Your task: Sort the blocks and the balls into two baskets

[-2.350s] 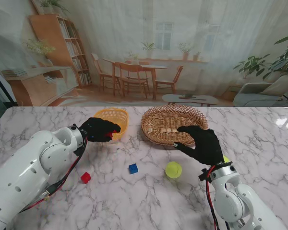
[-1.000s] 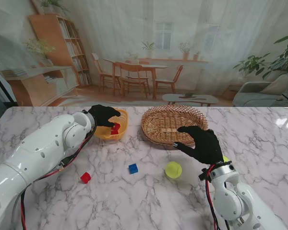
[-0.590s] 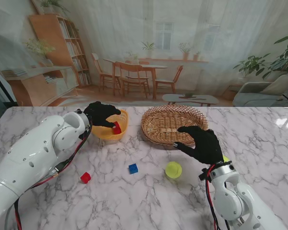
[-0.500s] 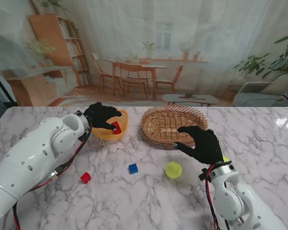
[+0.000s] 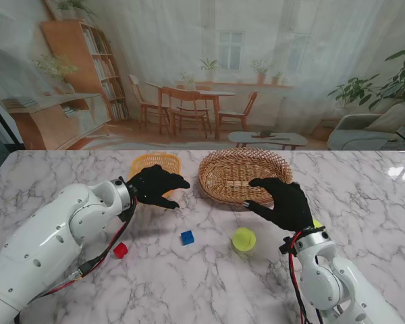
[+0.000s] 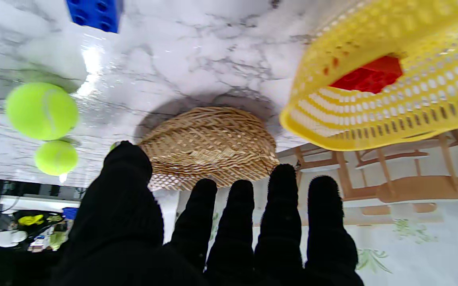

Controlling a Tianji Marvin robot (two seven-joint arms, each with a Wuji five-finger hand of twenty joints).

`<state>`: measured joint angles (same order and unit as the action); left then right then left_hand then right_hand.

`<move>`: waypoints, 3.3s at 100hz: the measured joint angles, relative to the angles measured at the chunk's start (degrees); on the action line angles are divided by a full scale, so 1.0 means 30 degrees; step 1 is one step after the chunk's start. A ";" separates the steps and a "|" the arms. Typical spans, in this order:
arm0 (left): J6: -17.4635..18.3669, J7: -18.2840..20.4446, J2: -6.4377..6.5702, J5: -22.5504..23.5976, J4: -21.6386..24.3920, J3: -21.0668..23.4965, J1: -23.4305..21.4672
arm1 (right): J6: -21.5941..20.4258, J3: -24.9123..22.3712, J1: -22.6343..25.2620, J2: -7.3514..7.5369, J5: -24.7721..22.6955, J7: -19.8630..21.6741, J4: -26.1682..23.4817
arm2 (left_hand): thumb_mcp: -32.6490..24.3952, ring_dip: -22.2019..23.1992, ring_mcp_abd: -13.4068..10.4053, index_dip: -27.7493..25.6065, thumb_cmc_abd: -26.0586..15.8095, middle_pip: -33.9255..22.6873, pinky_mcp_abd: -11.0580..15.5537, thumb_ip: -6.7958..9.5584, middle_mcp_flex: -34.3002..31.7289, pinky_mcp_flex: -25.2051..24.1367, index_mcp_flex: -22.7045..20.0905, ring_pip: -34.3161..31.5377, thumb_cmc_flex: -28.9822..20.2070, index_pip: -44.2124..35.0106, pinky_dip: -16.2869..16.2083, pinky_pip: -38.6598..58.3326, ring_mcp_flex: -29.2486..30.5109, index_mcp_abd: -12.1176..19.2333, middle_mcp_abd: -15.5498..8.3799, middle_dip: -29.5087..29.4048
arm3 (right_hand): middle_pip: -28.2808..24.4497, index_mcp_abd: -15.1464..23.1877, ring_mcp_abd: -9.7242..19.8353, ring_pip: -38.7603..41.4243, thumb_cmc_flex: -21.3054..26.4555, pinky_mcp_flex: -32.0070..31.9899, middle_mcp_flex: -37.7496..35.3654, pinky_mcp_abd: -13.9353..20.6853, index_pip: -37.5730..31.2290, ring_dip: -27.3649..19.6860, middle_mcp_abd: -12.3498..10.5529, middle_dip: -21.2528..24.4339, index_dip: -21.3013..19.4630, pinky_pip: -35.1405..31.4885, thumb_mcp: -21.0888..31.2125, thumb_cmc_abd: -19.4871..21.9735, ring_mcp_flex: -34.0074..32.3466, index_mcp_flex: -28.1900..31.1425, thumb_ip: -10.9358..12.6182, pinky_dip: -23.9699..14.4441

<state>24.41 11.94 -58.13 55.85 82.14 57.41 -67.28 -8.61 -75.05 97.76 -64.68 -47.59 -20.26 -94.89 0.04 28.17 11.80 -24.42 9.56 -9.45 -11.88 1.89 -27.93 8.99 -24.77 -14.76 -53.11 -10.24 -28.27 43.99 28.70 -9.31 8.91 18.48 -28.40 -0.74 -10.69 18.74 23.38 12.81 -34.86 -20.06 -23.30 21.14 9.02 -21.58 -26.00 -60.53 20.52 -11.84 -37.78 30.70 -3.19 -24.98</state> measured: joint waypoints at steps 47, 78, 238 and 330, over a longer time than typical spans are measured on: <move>0.0657 -0.0040 0.0214 -0.0552 -0.0082 -0.1823 -0.0408 | 0.0026 0.0001 -0.0011 -0.0001 0.0066 0.0020 -0.0003 | 0.0004 0.0109 0.0000 0.0537 0.0002 0.0841 -0.0066 0.0000 0.1270 0.0168 0.1285 0.0005 0.0782 0.1634 -0.0569 0.0272 -0.0013 -0.1017 0.0282 0.0022 | 0.0002 0.0000 0.0000 0.0000 0.0000 0.0000 0.0000 -0.0001 0.0002 0.0002 0.0002 0.0000 0.0000 0.0000 0.0000 0.0000 0.0000 0.0004 0.0000 0.0000; 0.0362 -0.0053 0.0200 -0.0966 -0.1649 -0.3596 0.0439 | 0.0027 -0.0068 0.0058 -0.0013 0.0082 -0.0084 -0.0038 | 0.0002 0.0308 -0.0212 0.1652 0.0072 0.1282 0.1250 0.0000 0.1976 0.0649 0.2142 0.0011 0.1223 0.2146 -0.0759 0.0279 -0.0244 -0.1480 0.1200 -0.0924 | 0.0001 0.0000 0.0000 0.0000 0.0000 0.0000 -0.0005 -0.0002 0.0002 0.0002 0.0003 0.0000 0.0000 0.0000 0.0000 0.0000 0.0000 0.0007 0.0000 0.0000; -0.1386 -0.1588 -0.0373 -0.2447 -0.4462 -0.9127 0.3736 | -0.0074 -0.0147 0.0056 -0.0014 0.0071 -0.0169 0.0039 | -0.4457 1.0395 -0.1489 -0.4179 0.3151 -0.5685 0.2233 0.0187 0.0351 0.4928 0.1410 -0.7402 -0.3840 -0.5066 -0.1276 0.5607 0.2820 -0.1425 0.0712 1.3152 | 0.0007 0.0000 0.0000 0.0000 0.0000 -0.0005 -0.0013 -0.0004 0.0002 0.0002 0.0003 -0.0001 0.0000 0.0000 0.0000 0.0000 0.0000 0.0008 0.0000 0.0000; -0.0325 -0.0614 -0.0031 -0.0368 -0.1958 -0.4570 0.0962 | -0.0081 -0.0149 0.0054 -0.0014 0.0077 -0.0194 0.0043 | -0.4431 1.1535 -0.1396 -0.4037 0.3561 -0.3522 0.2244 0.0187 -0.2405 0.5367 0.1410 -0.7348 -0.4149 -0.5796 -0.1482 0.6036 0.3470 -0.0989 -0.0477 1.4379 | 0.0012 0.0000 0.0000 0.0000 0.0000 -0.0010 -0.0015 -0.0006 0.0002 0.0002 0.0003 -0.0002 0.0000 0.0012 0.0000 0.0000 0.0000 0.0008 0.0000 0.0000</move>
<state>23.44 10.09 -58.22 54.75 76.26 43.70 -64.39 -8.86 -75.49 97.92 -64.72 -47.35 -20.84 -94.77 -13.26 62.78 7.61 -36.53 20.25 -20.01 -5.15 2.45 -35.15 25.09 -20.54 -36.80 -65.56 -27.63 -32.71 62.10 39.11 -12.28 7.48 61.62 -28.37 -0.74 -10.69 18.74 23.38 12.78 -34.91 -20.08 -23.30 21.14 9.03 -21.58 -26.00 -60.49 20.52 -11.84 -37.78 30.73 -3.19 -24.98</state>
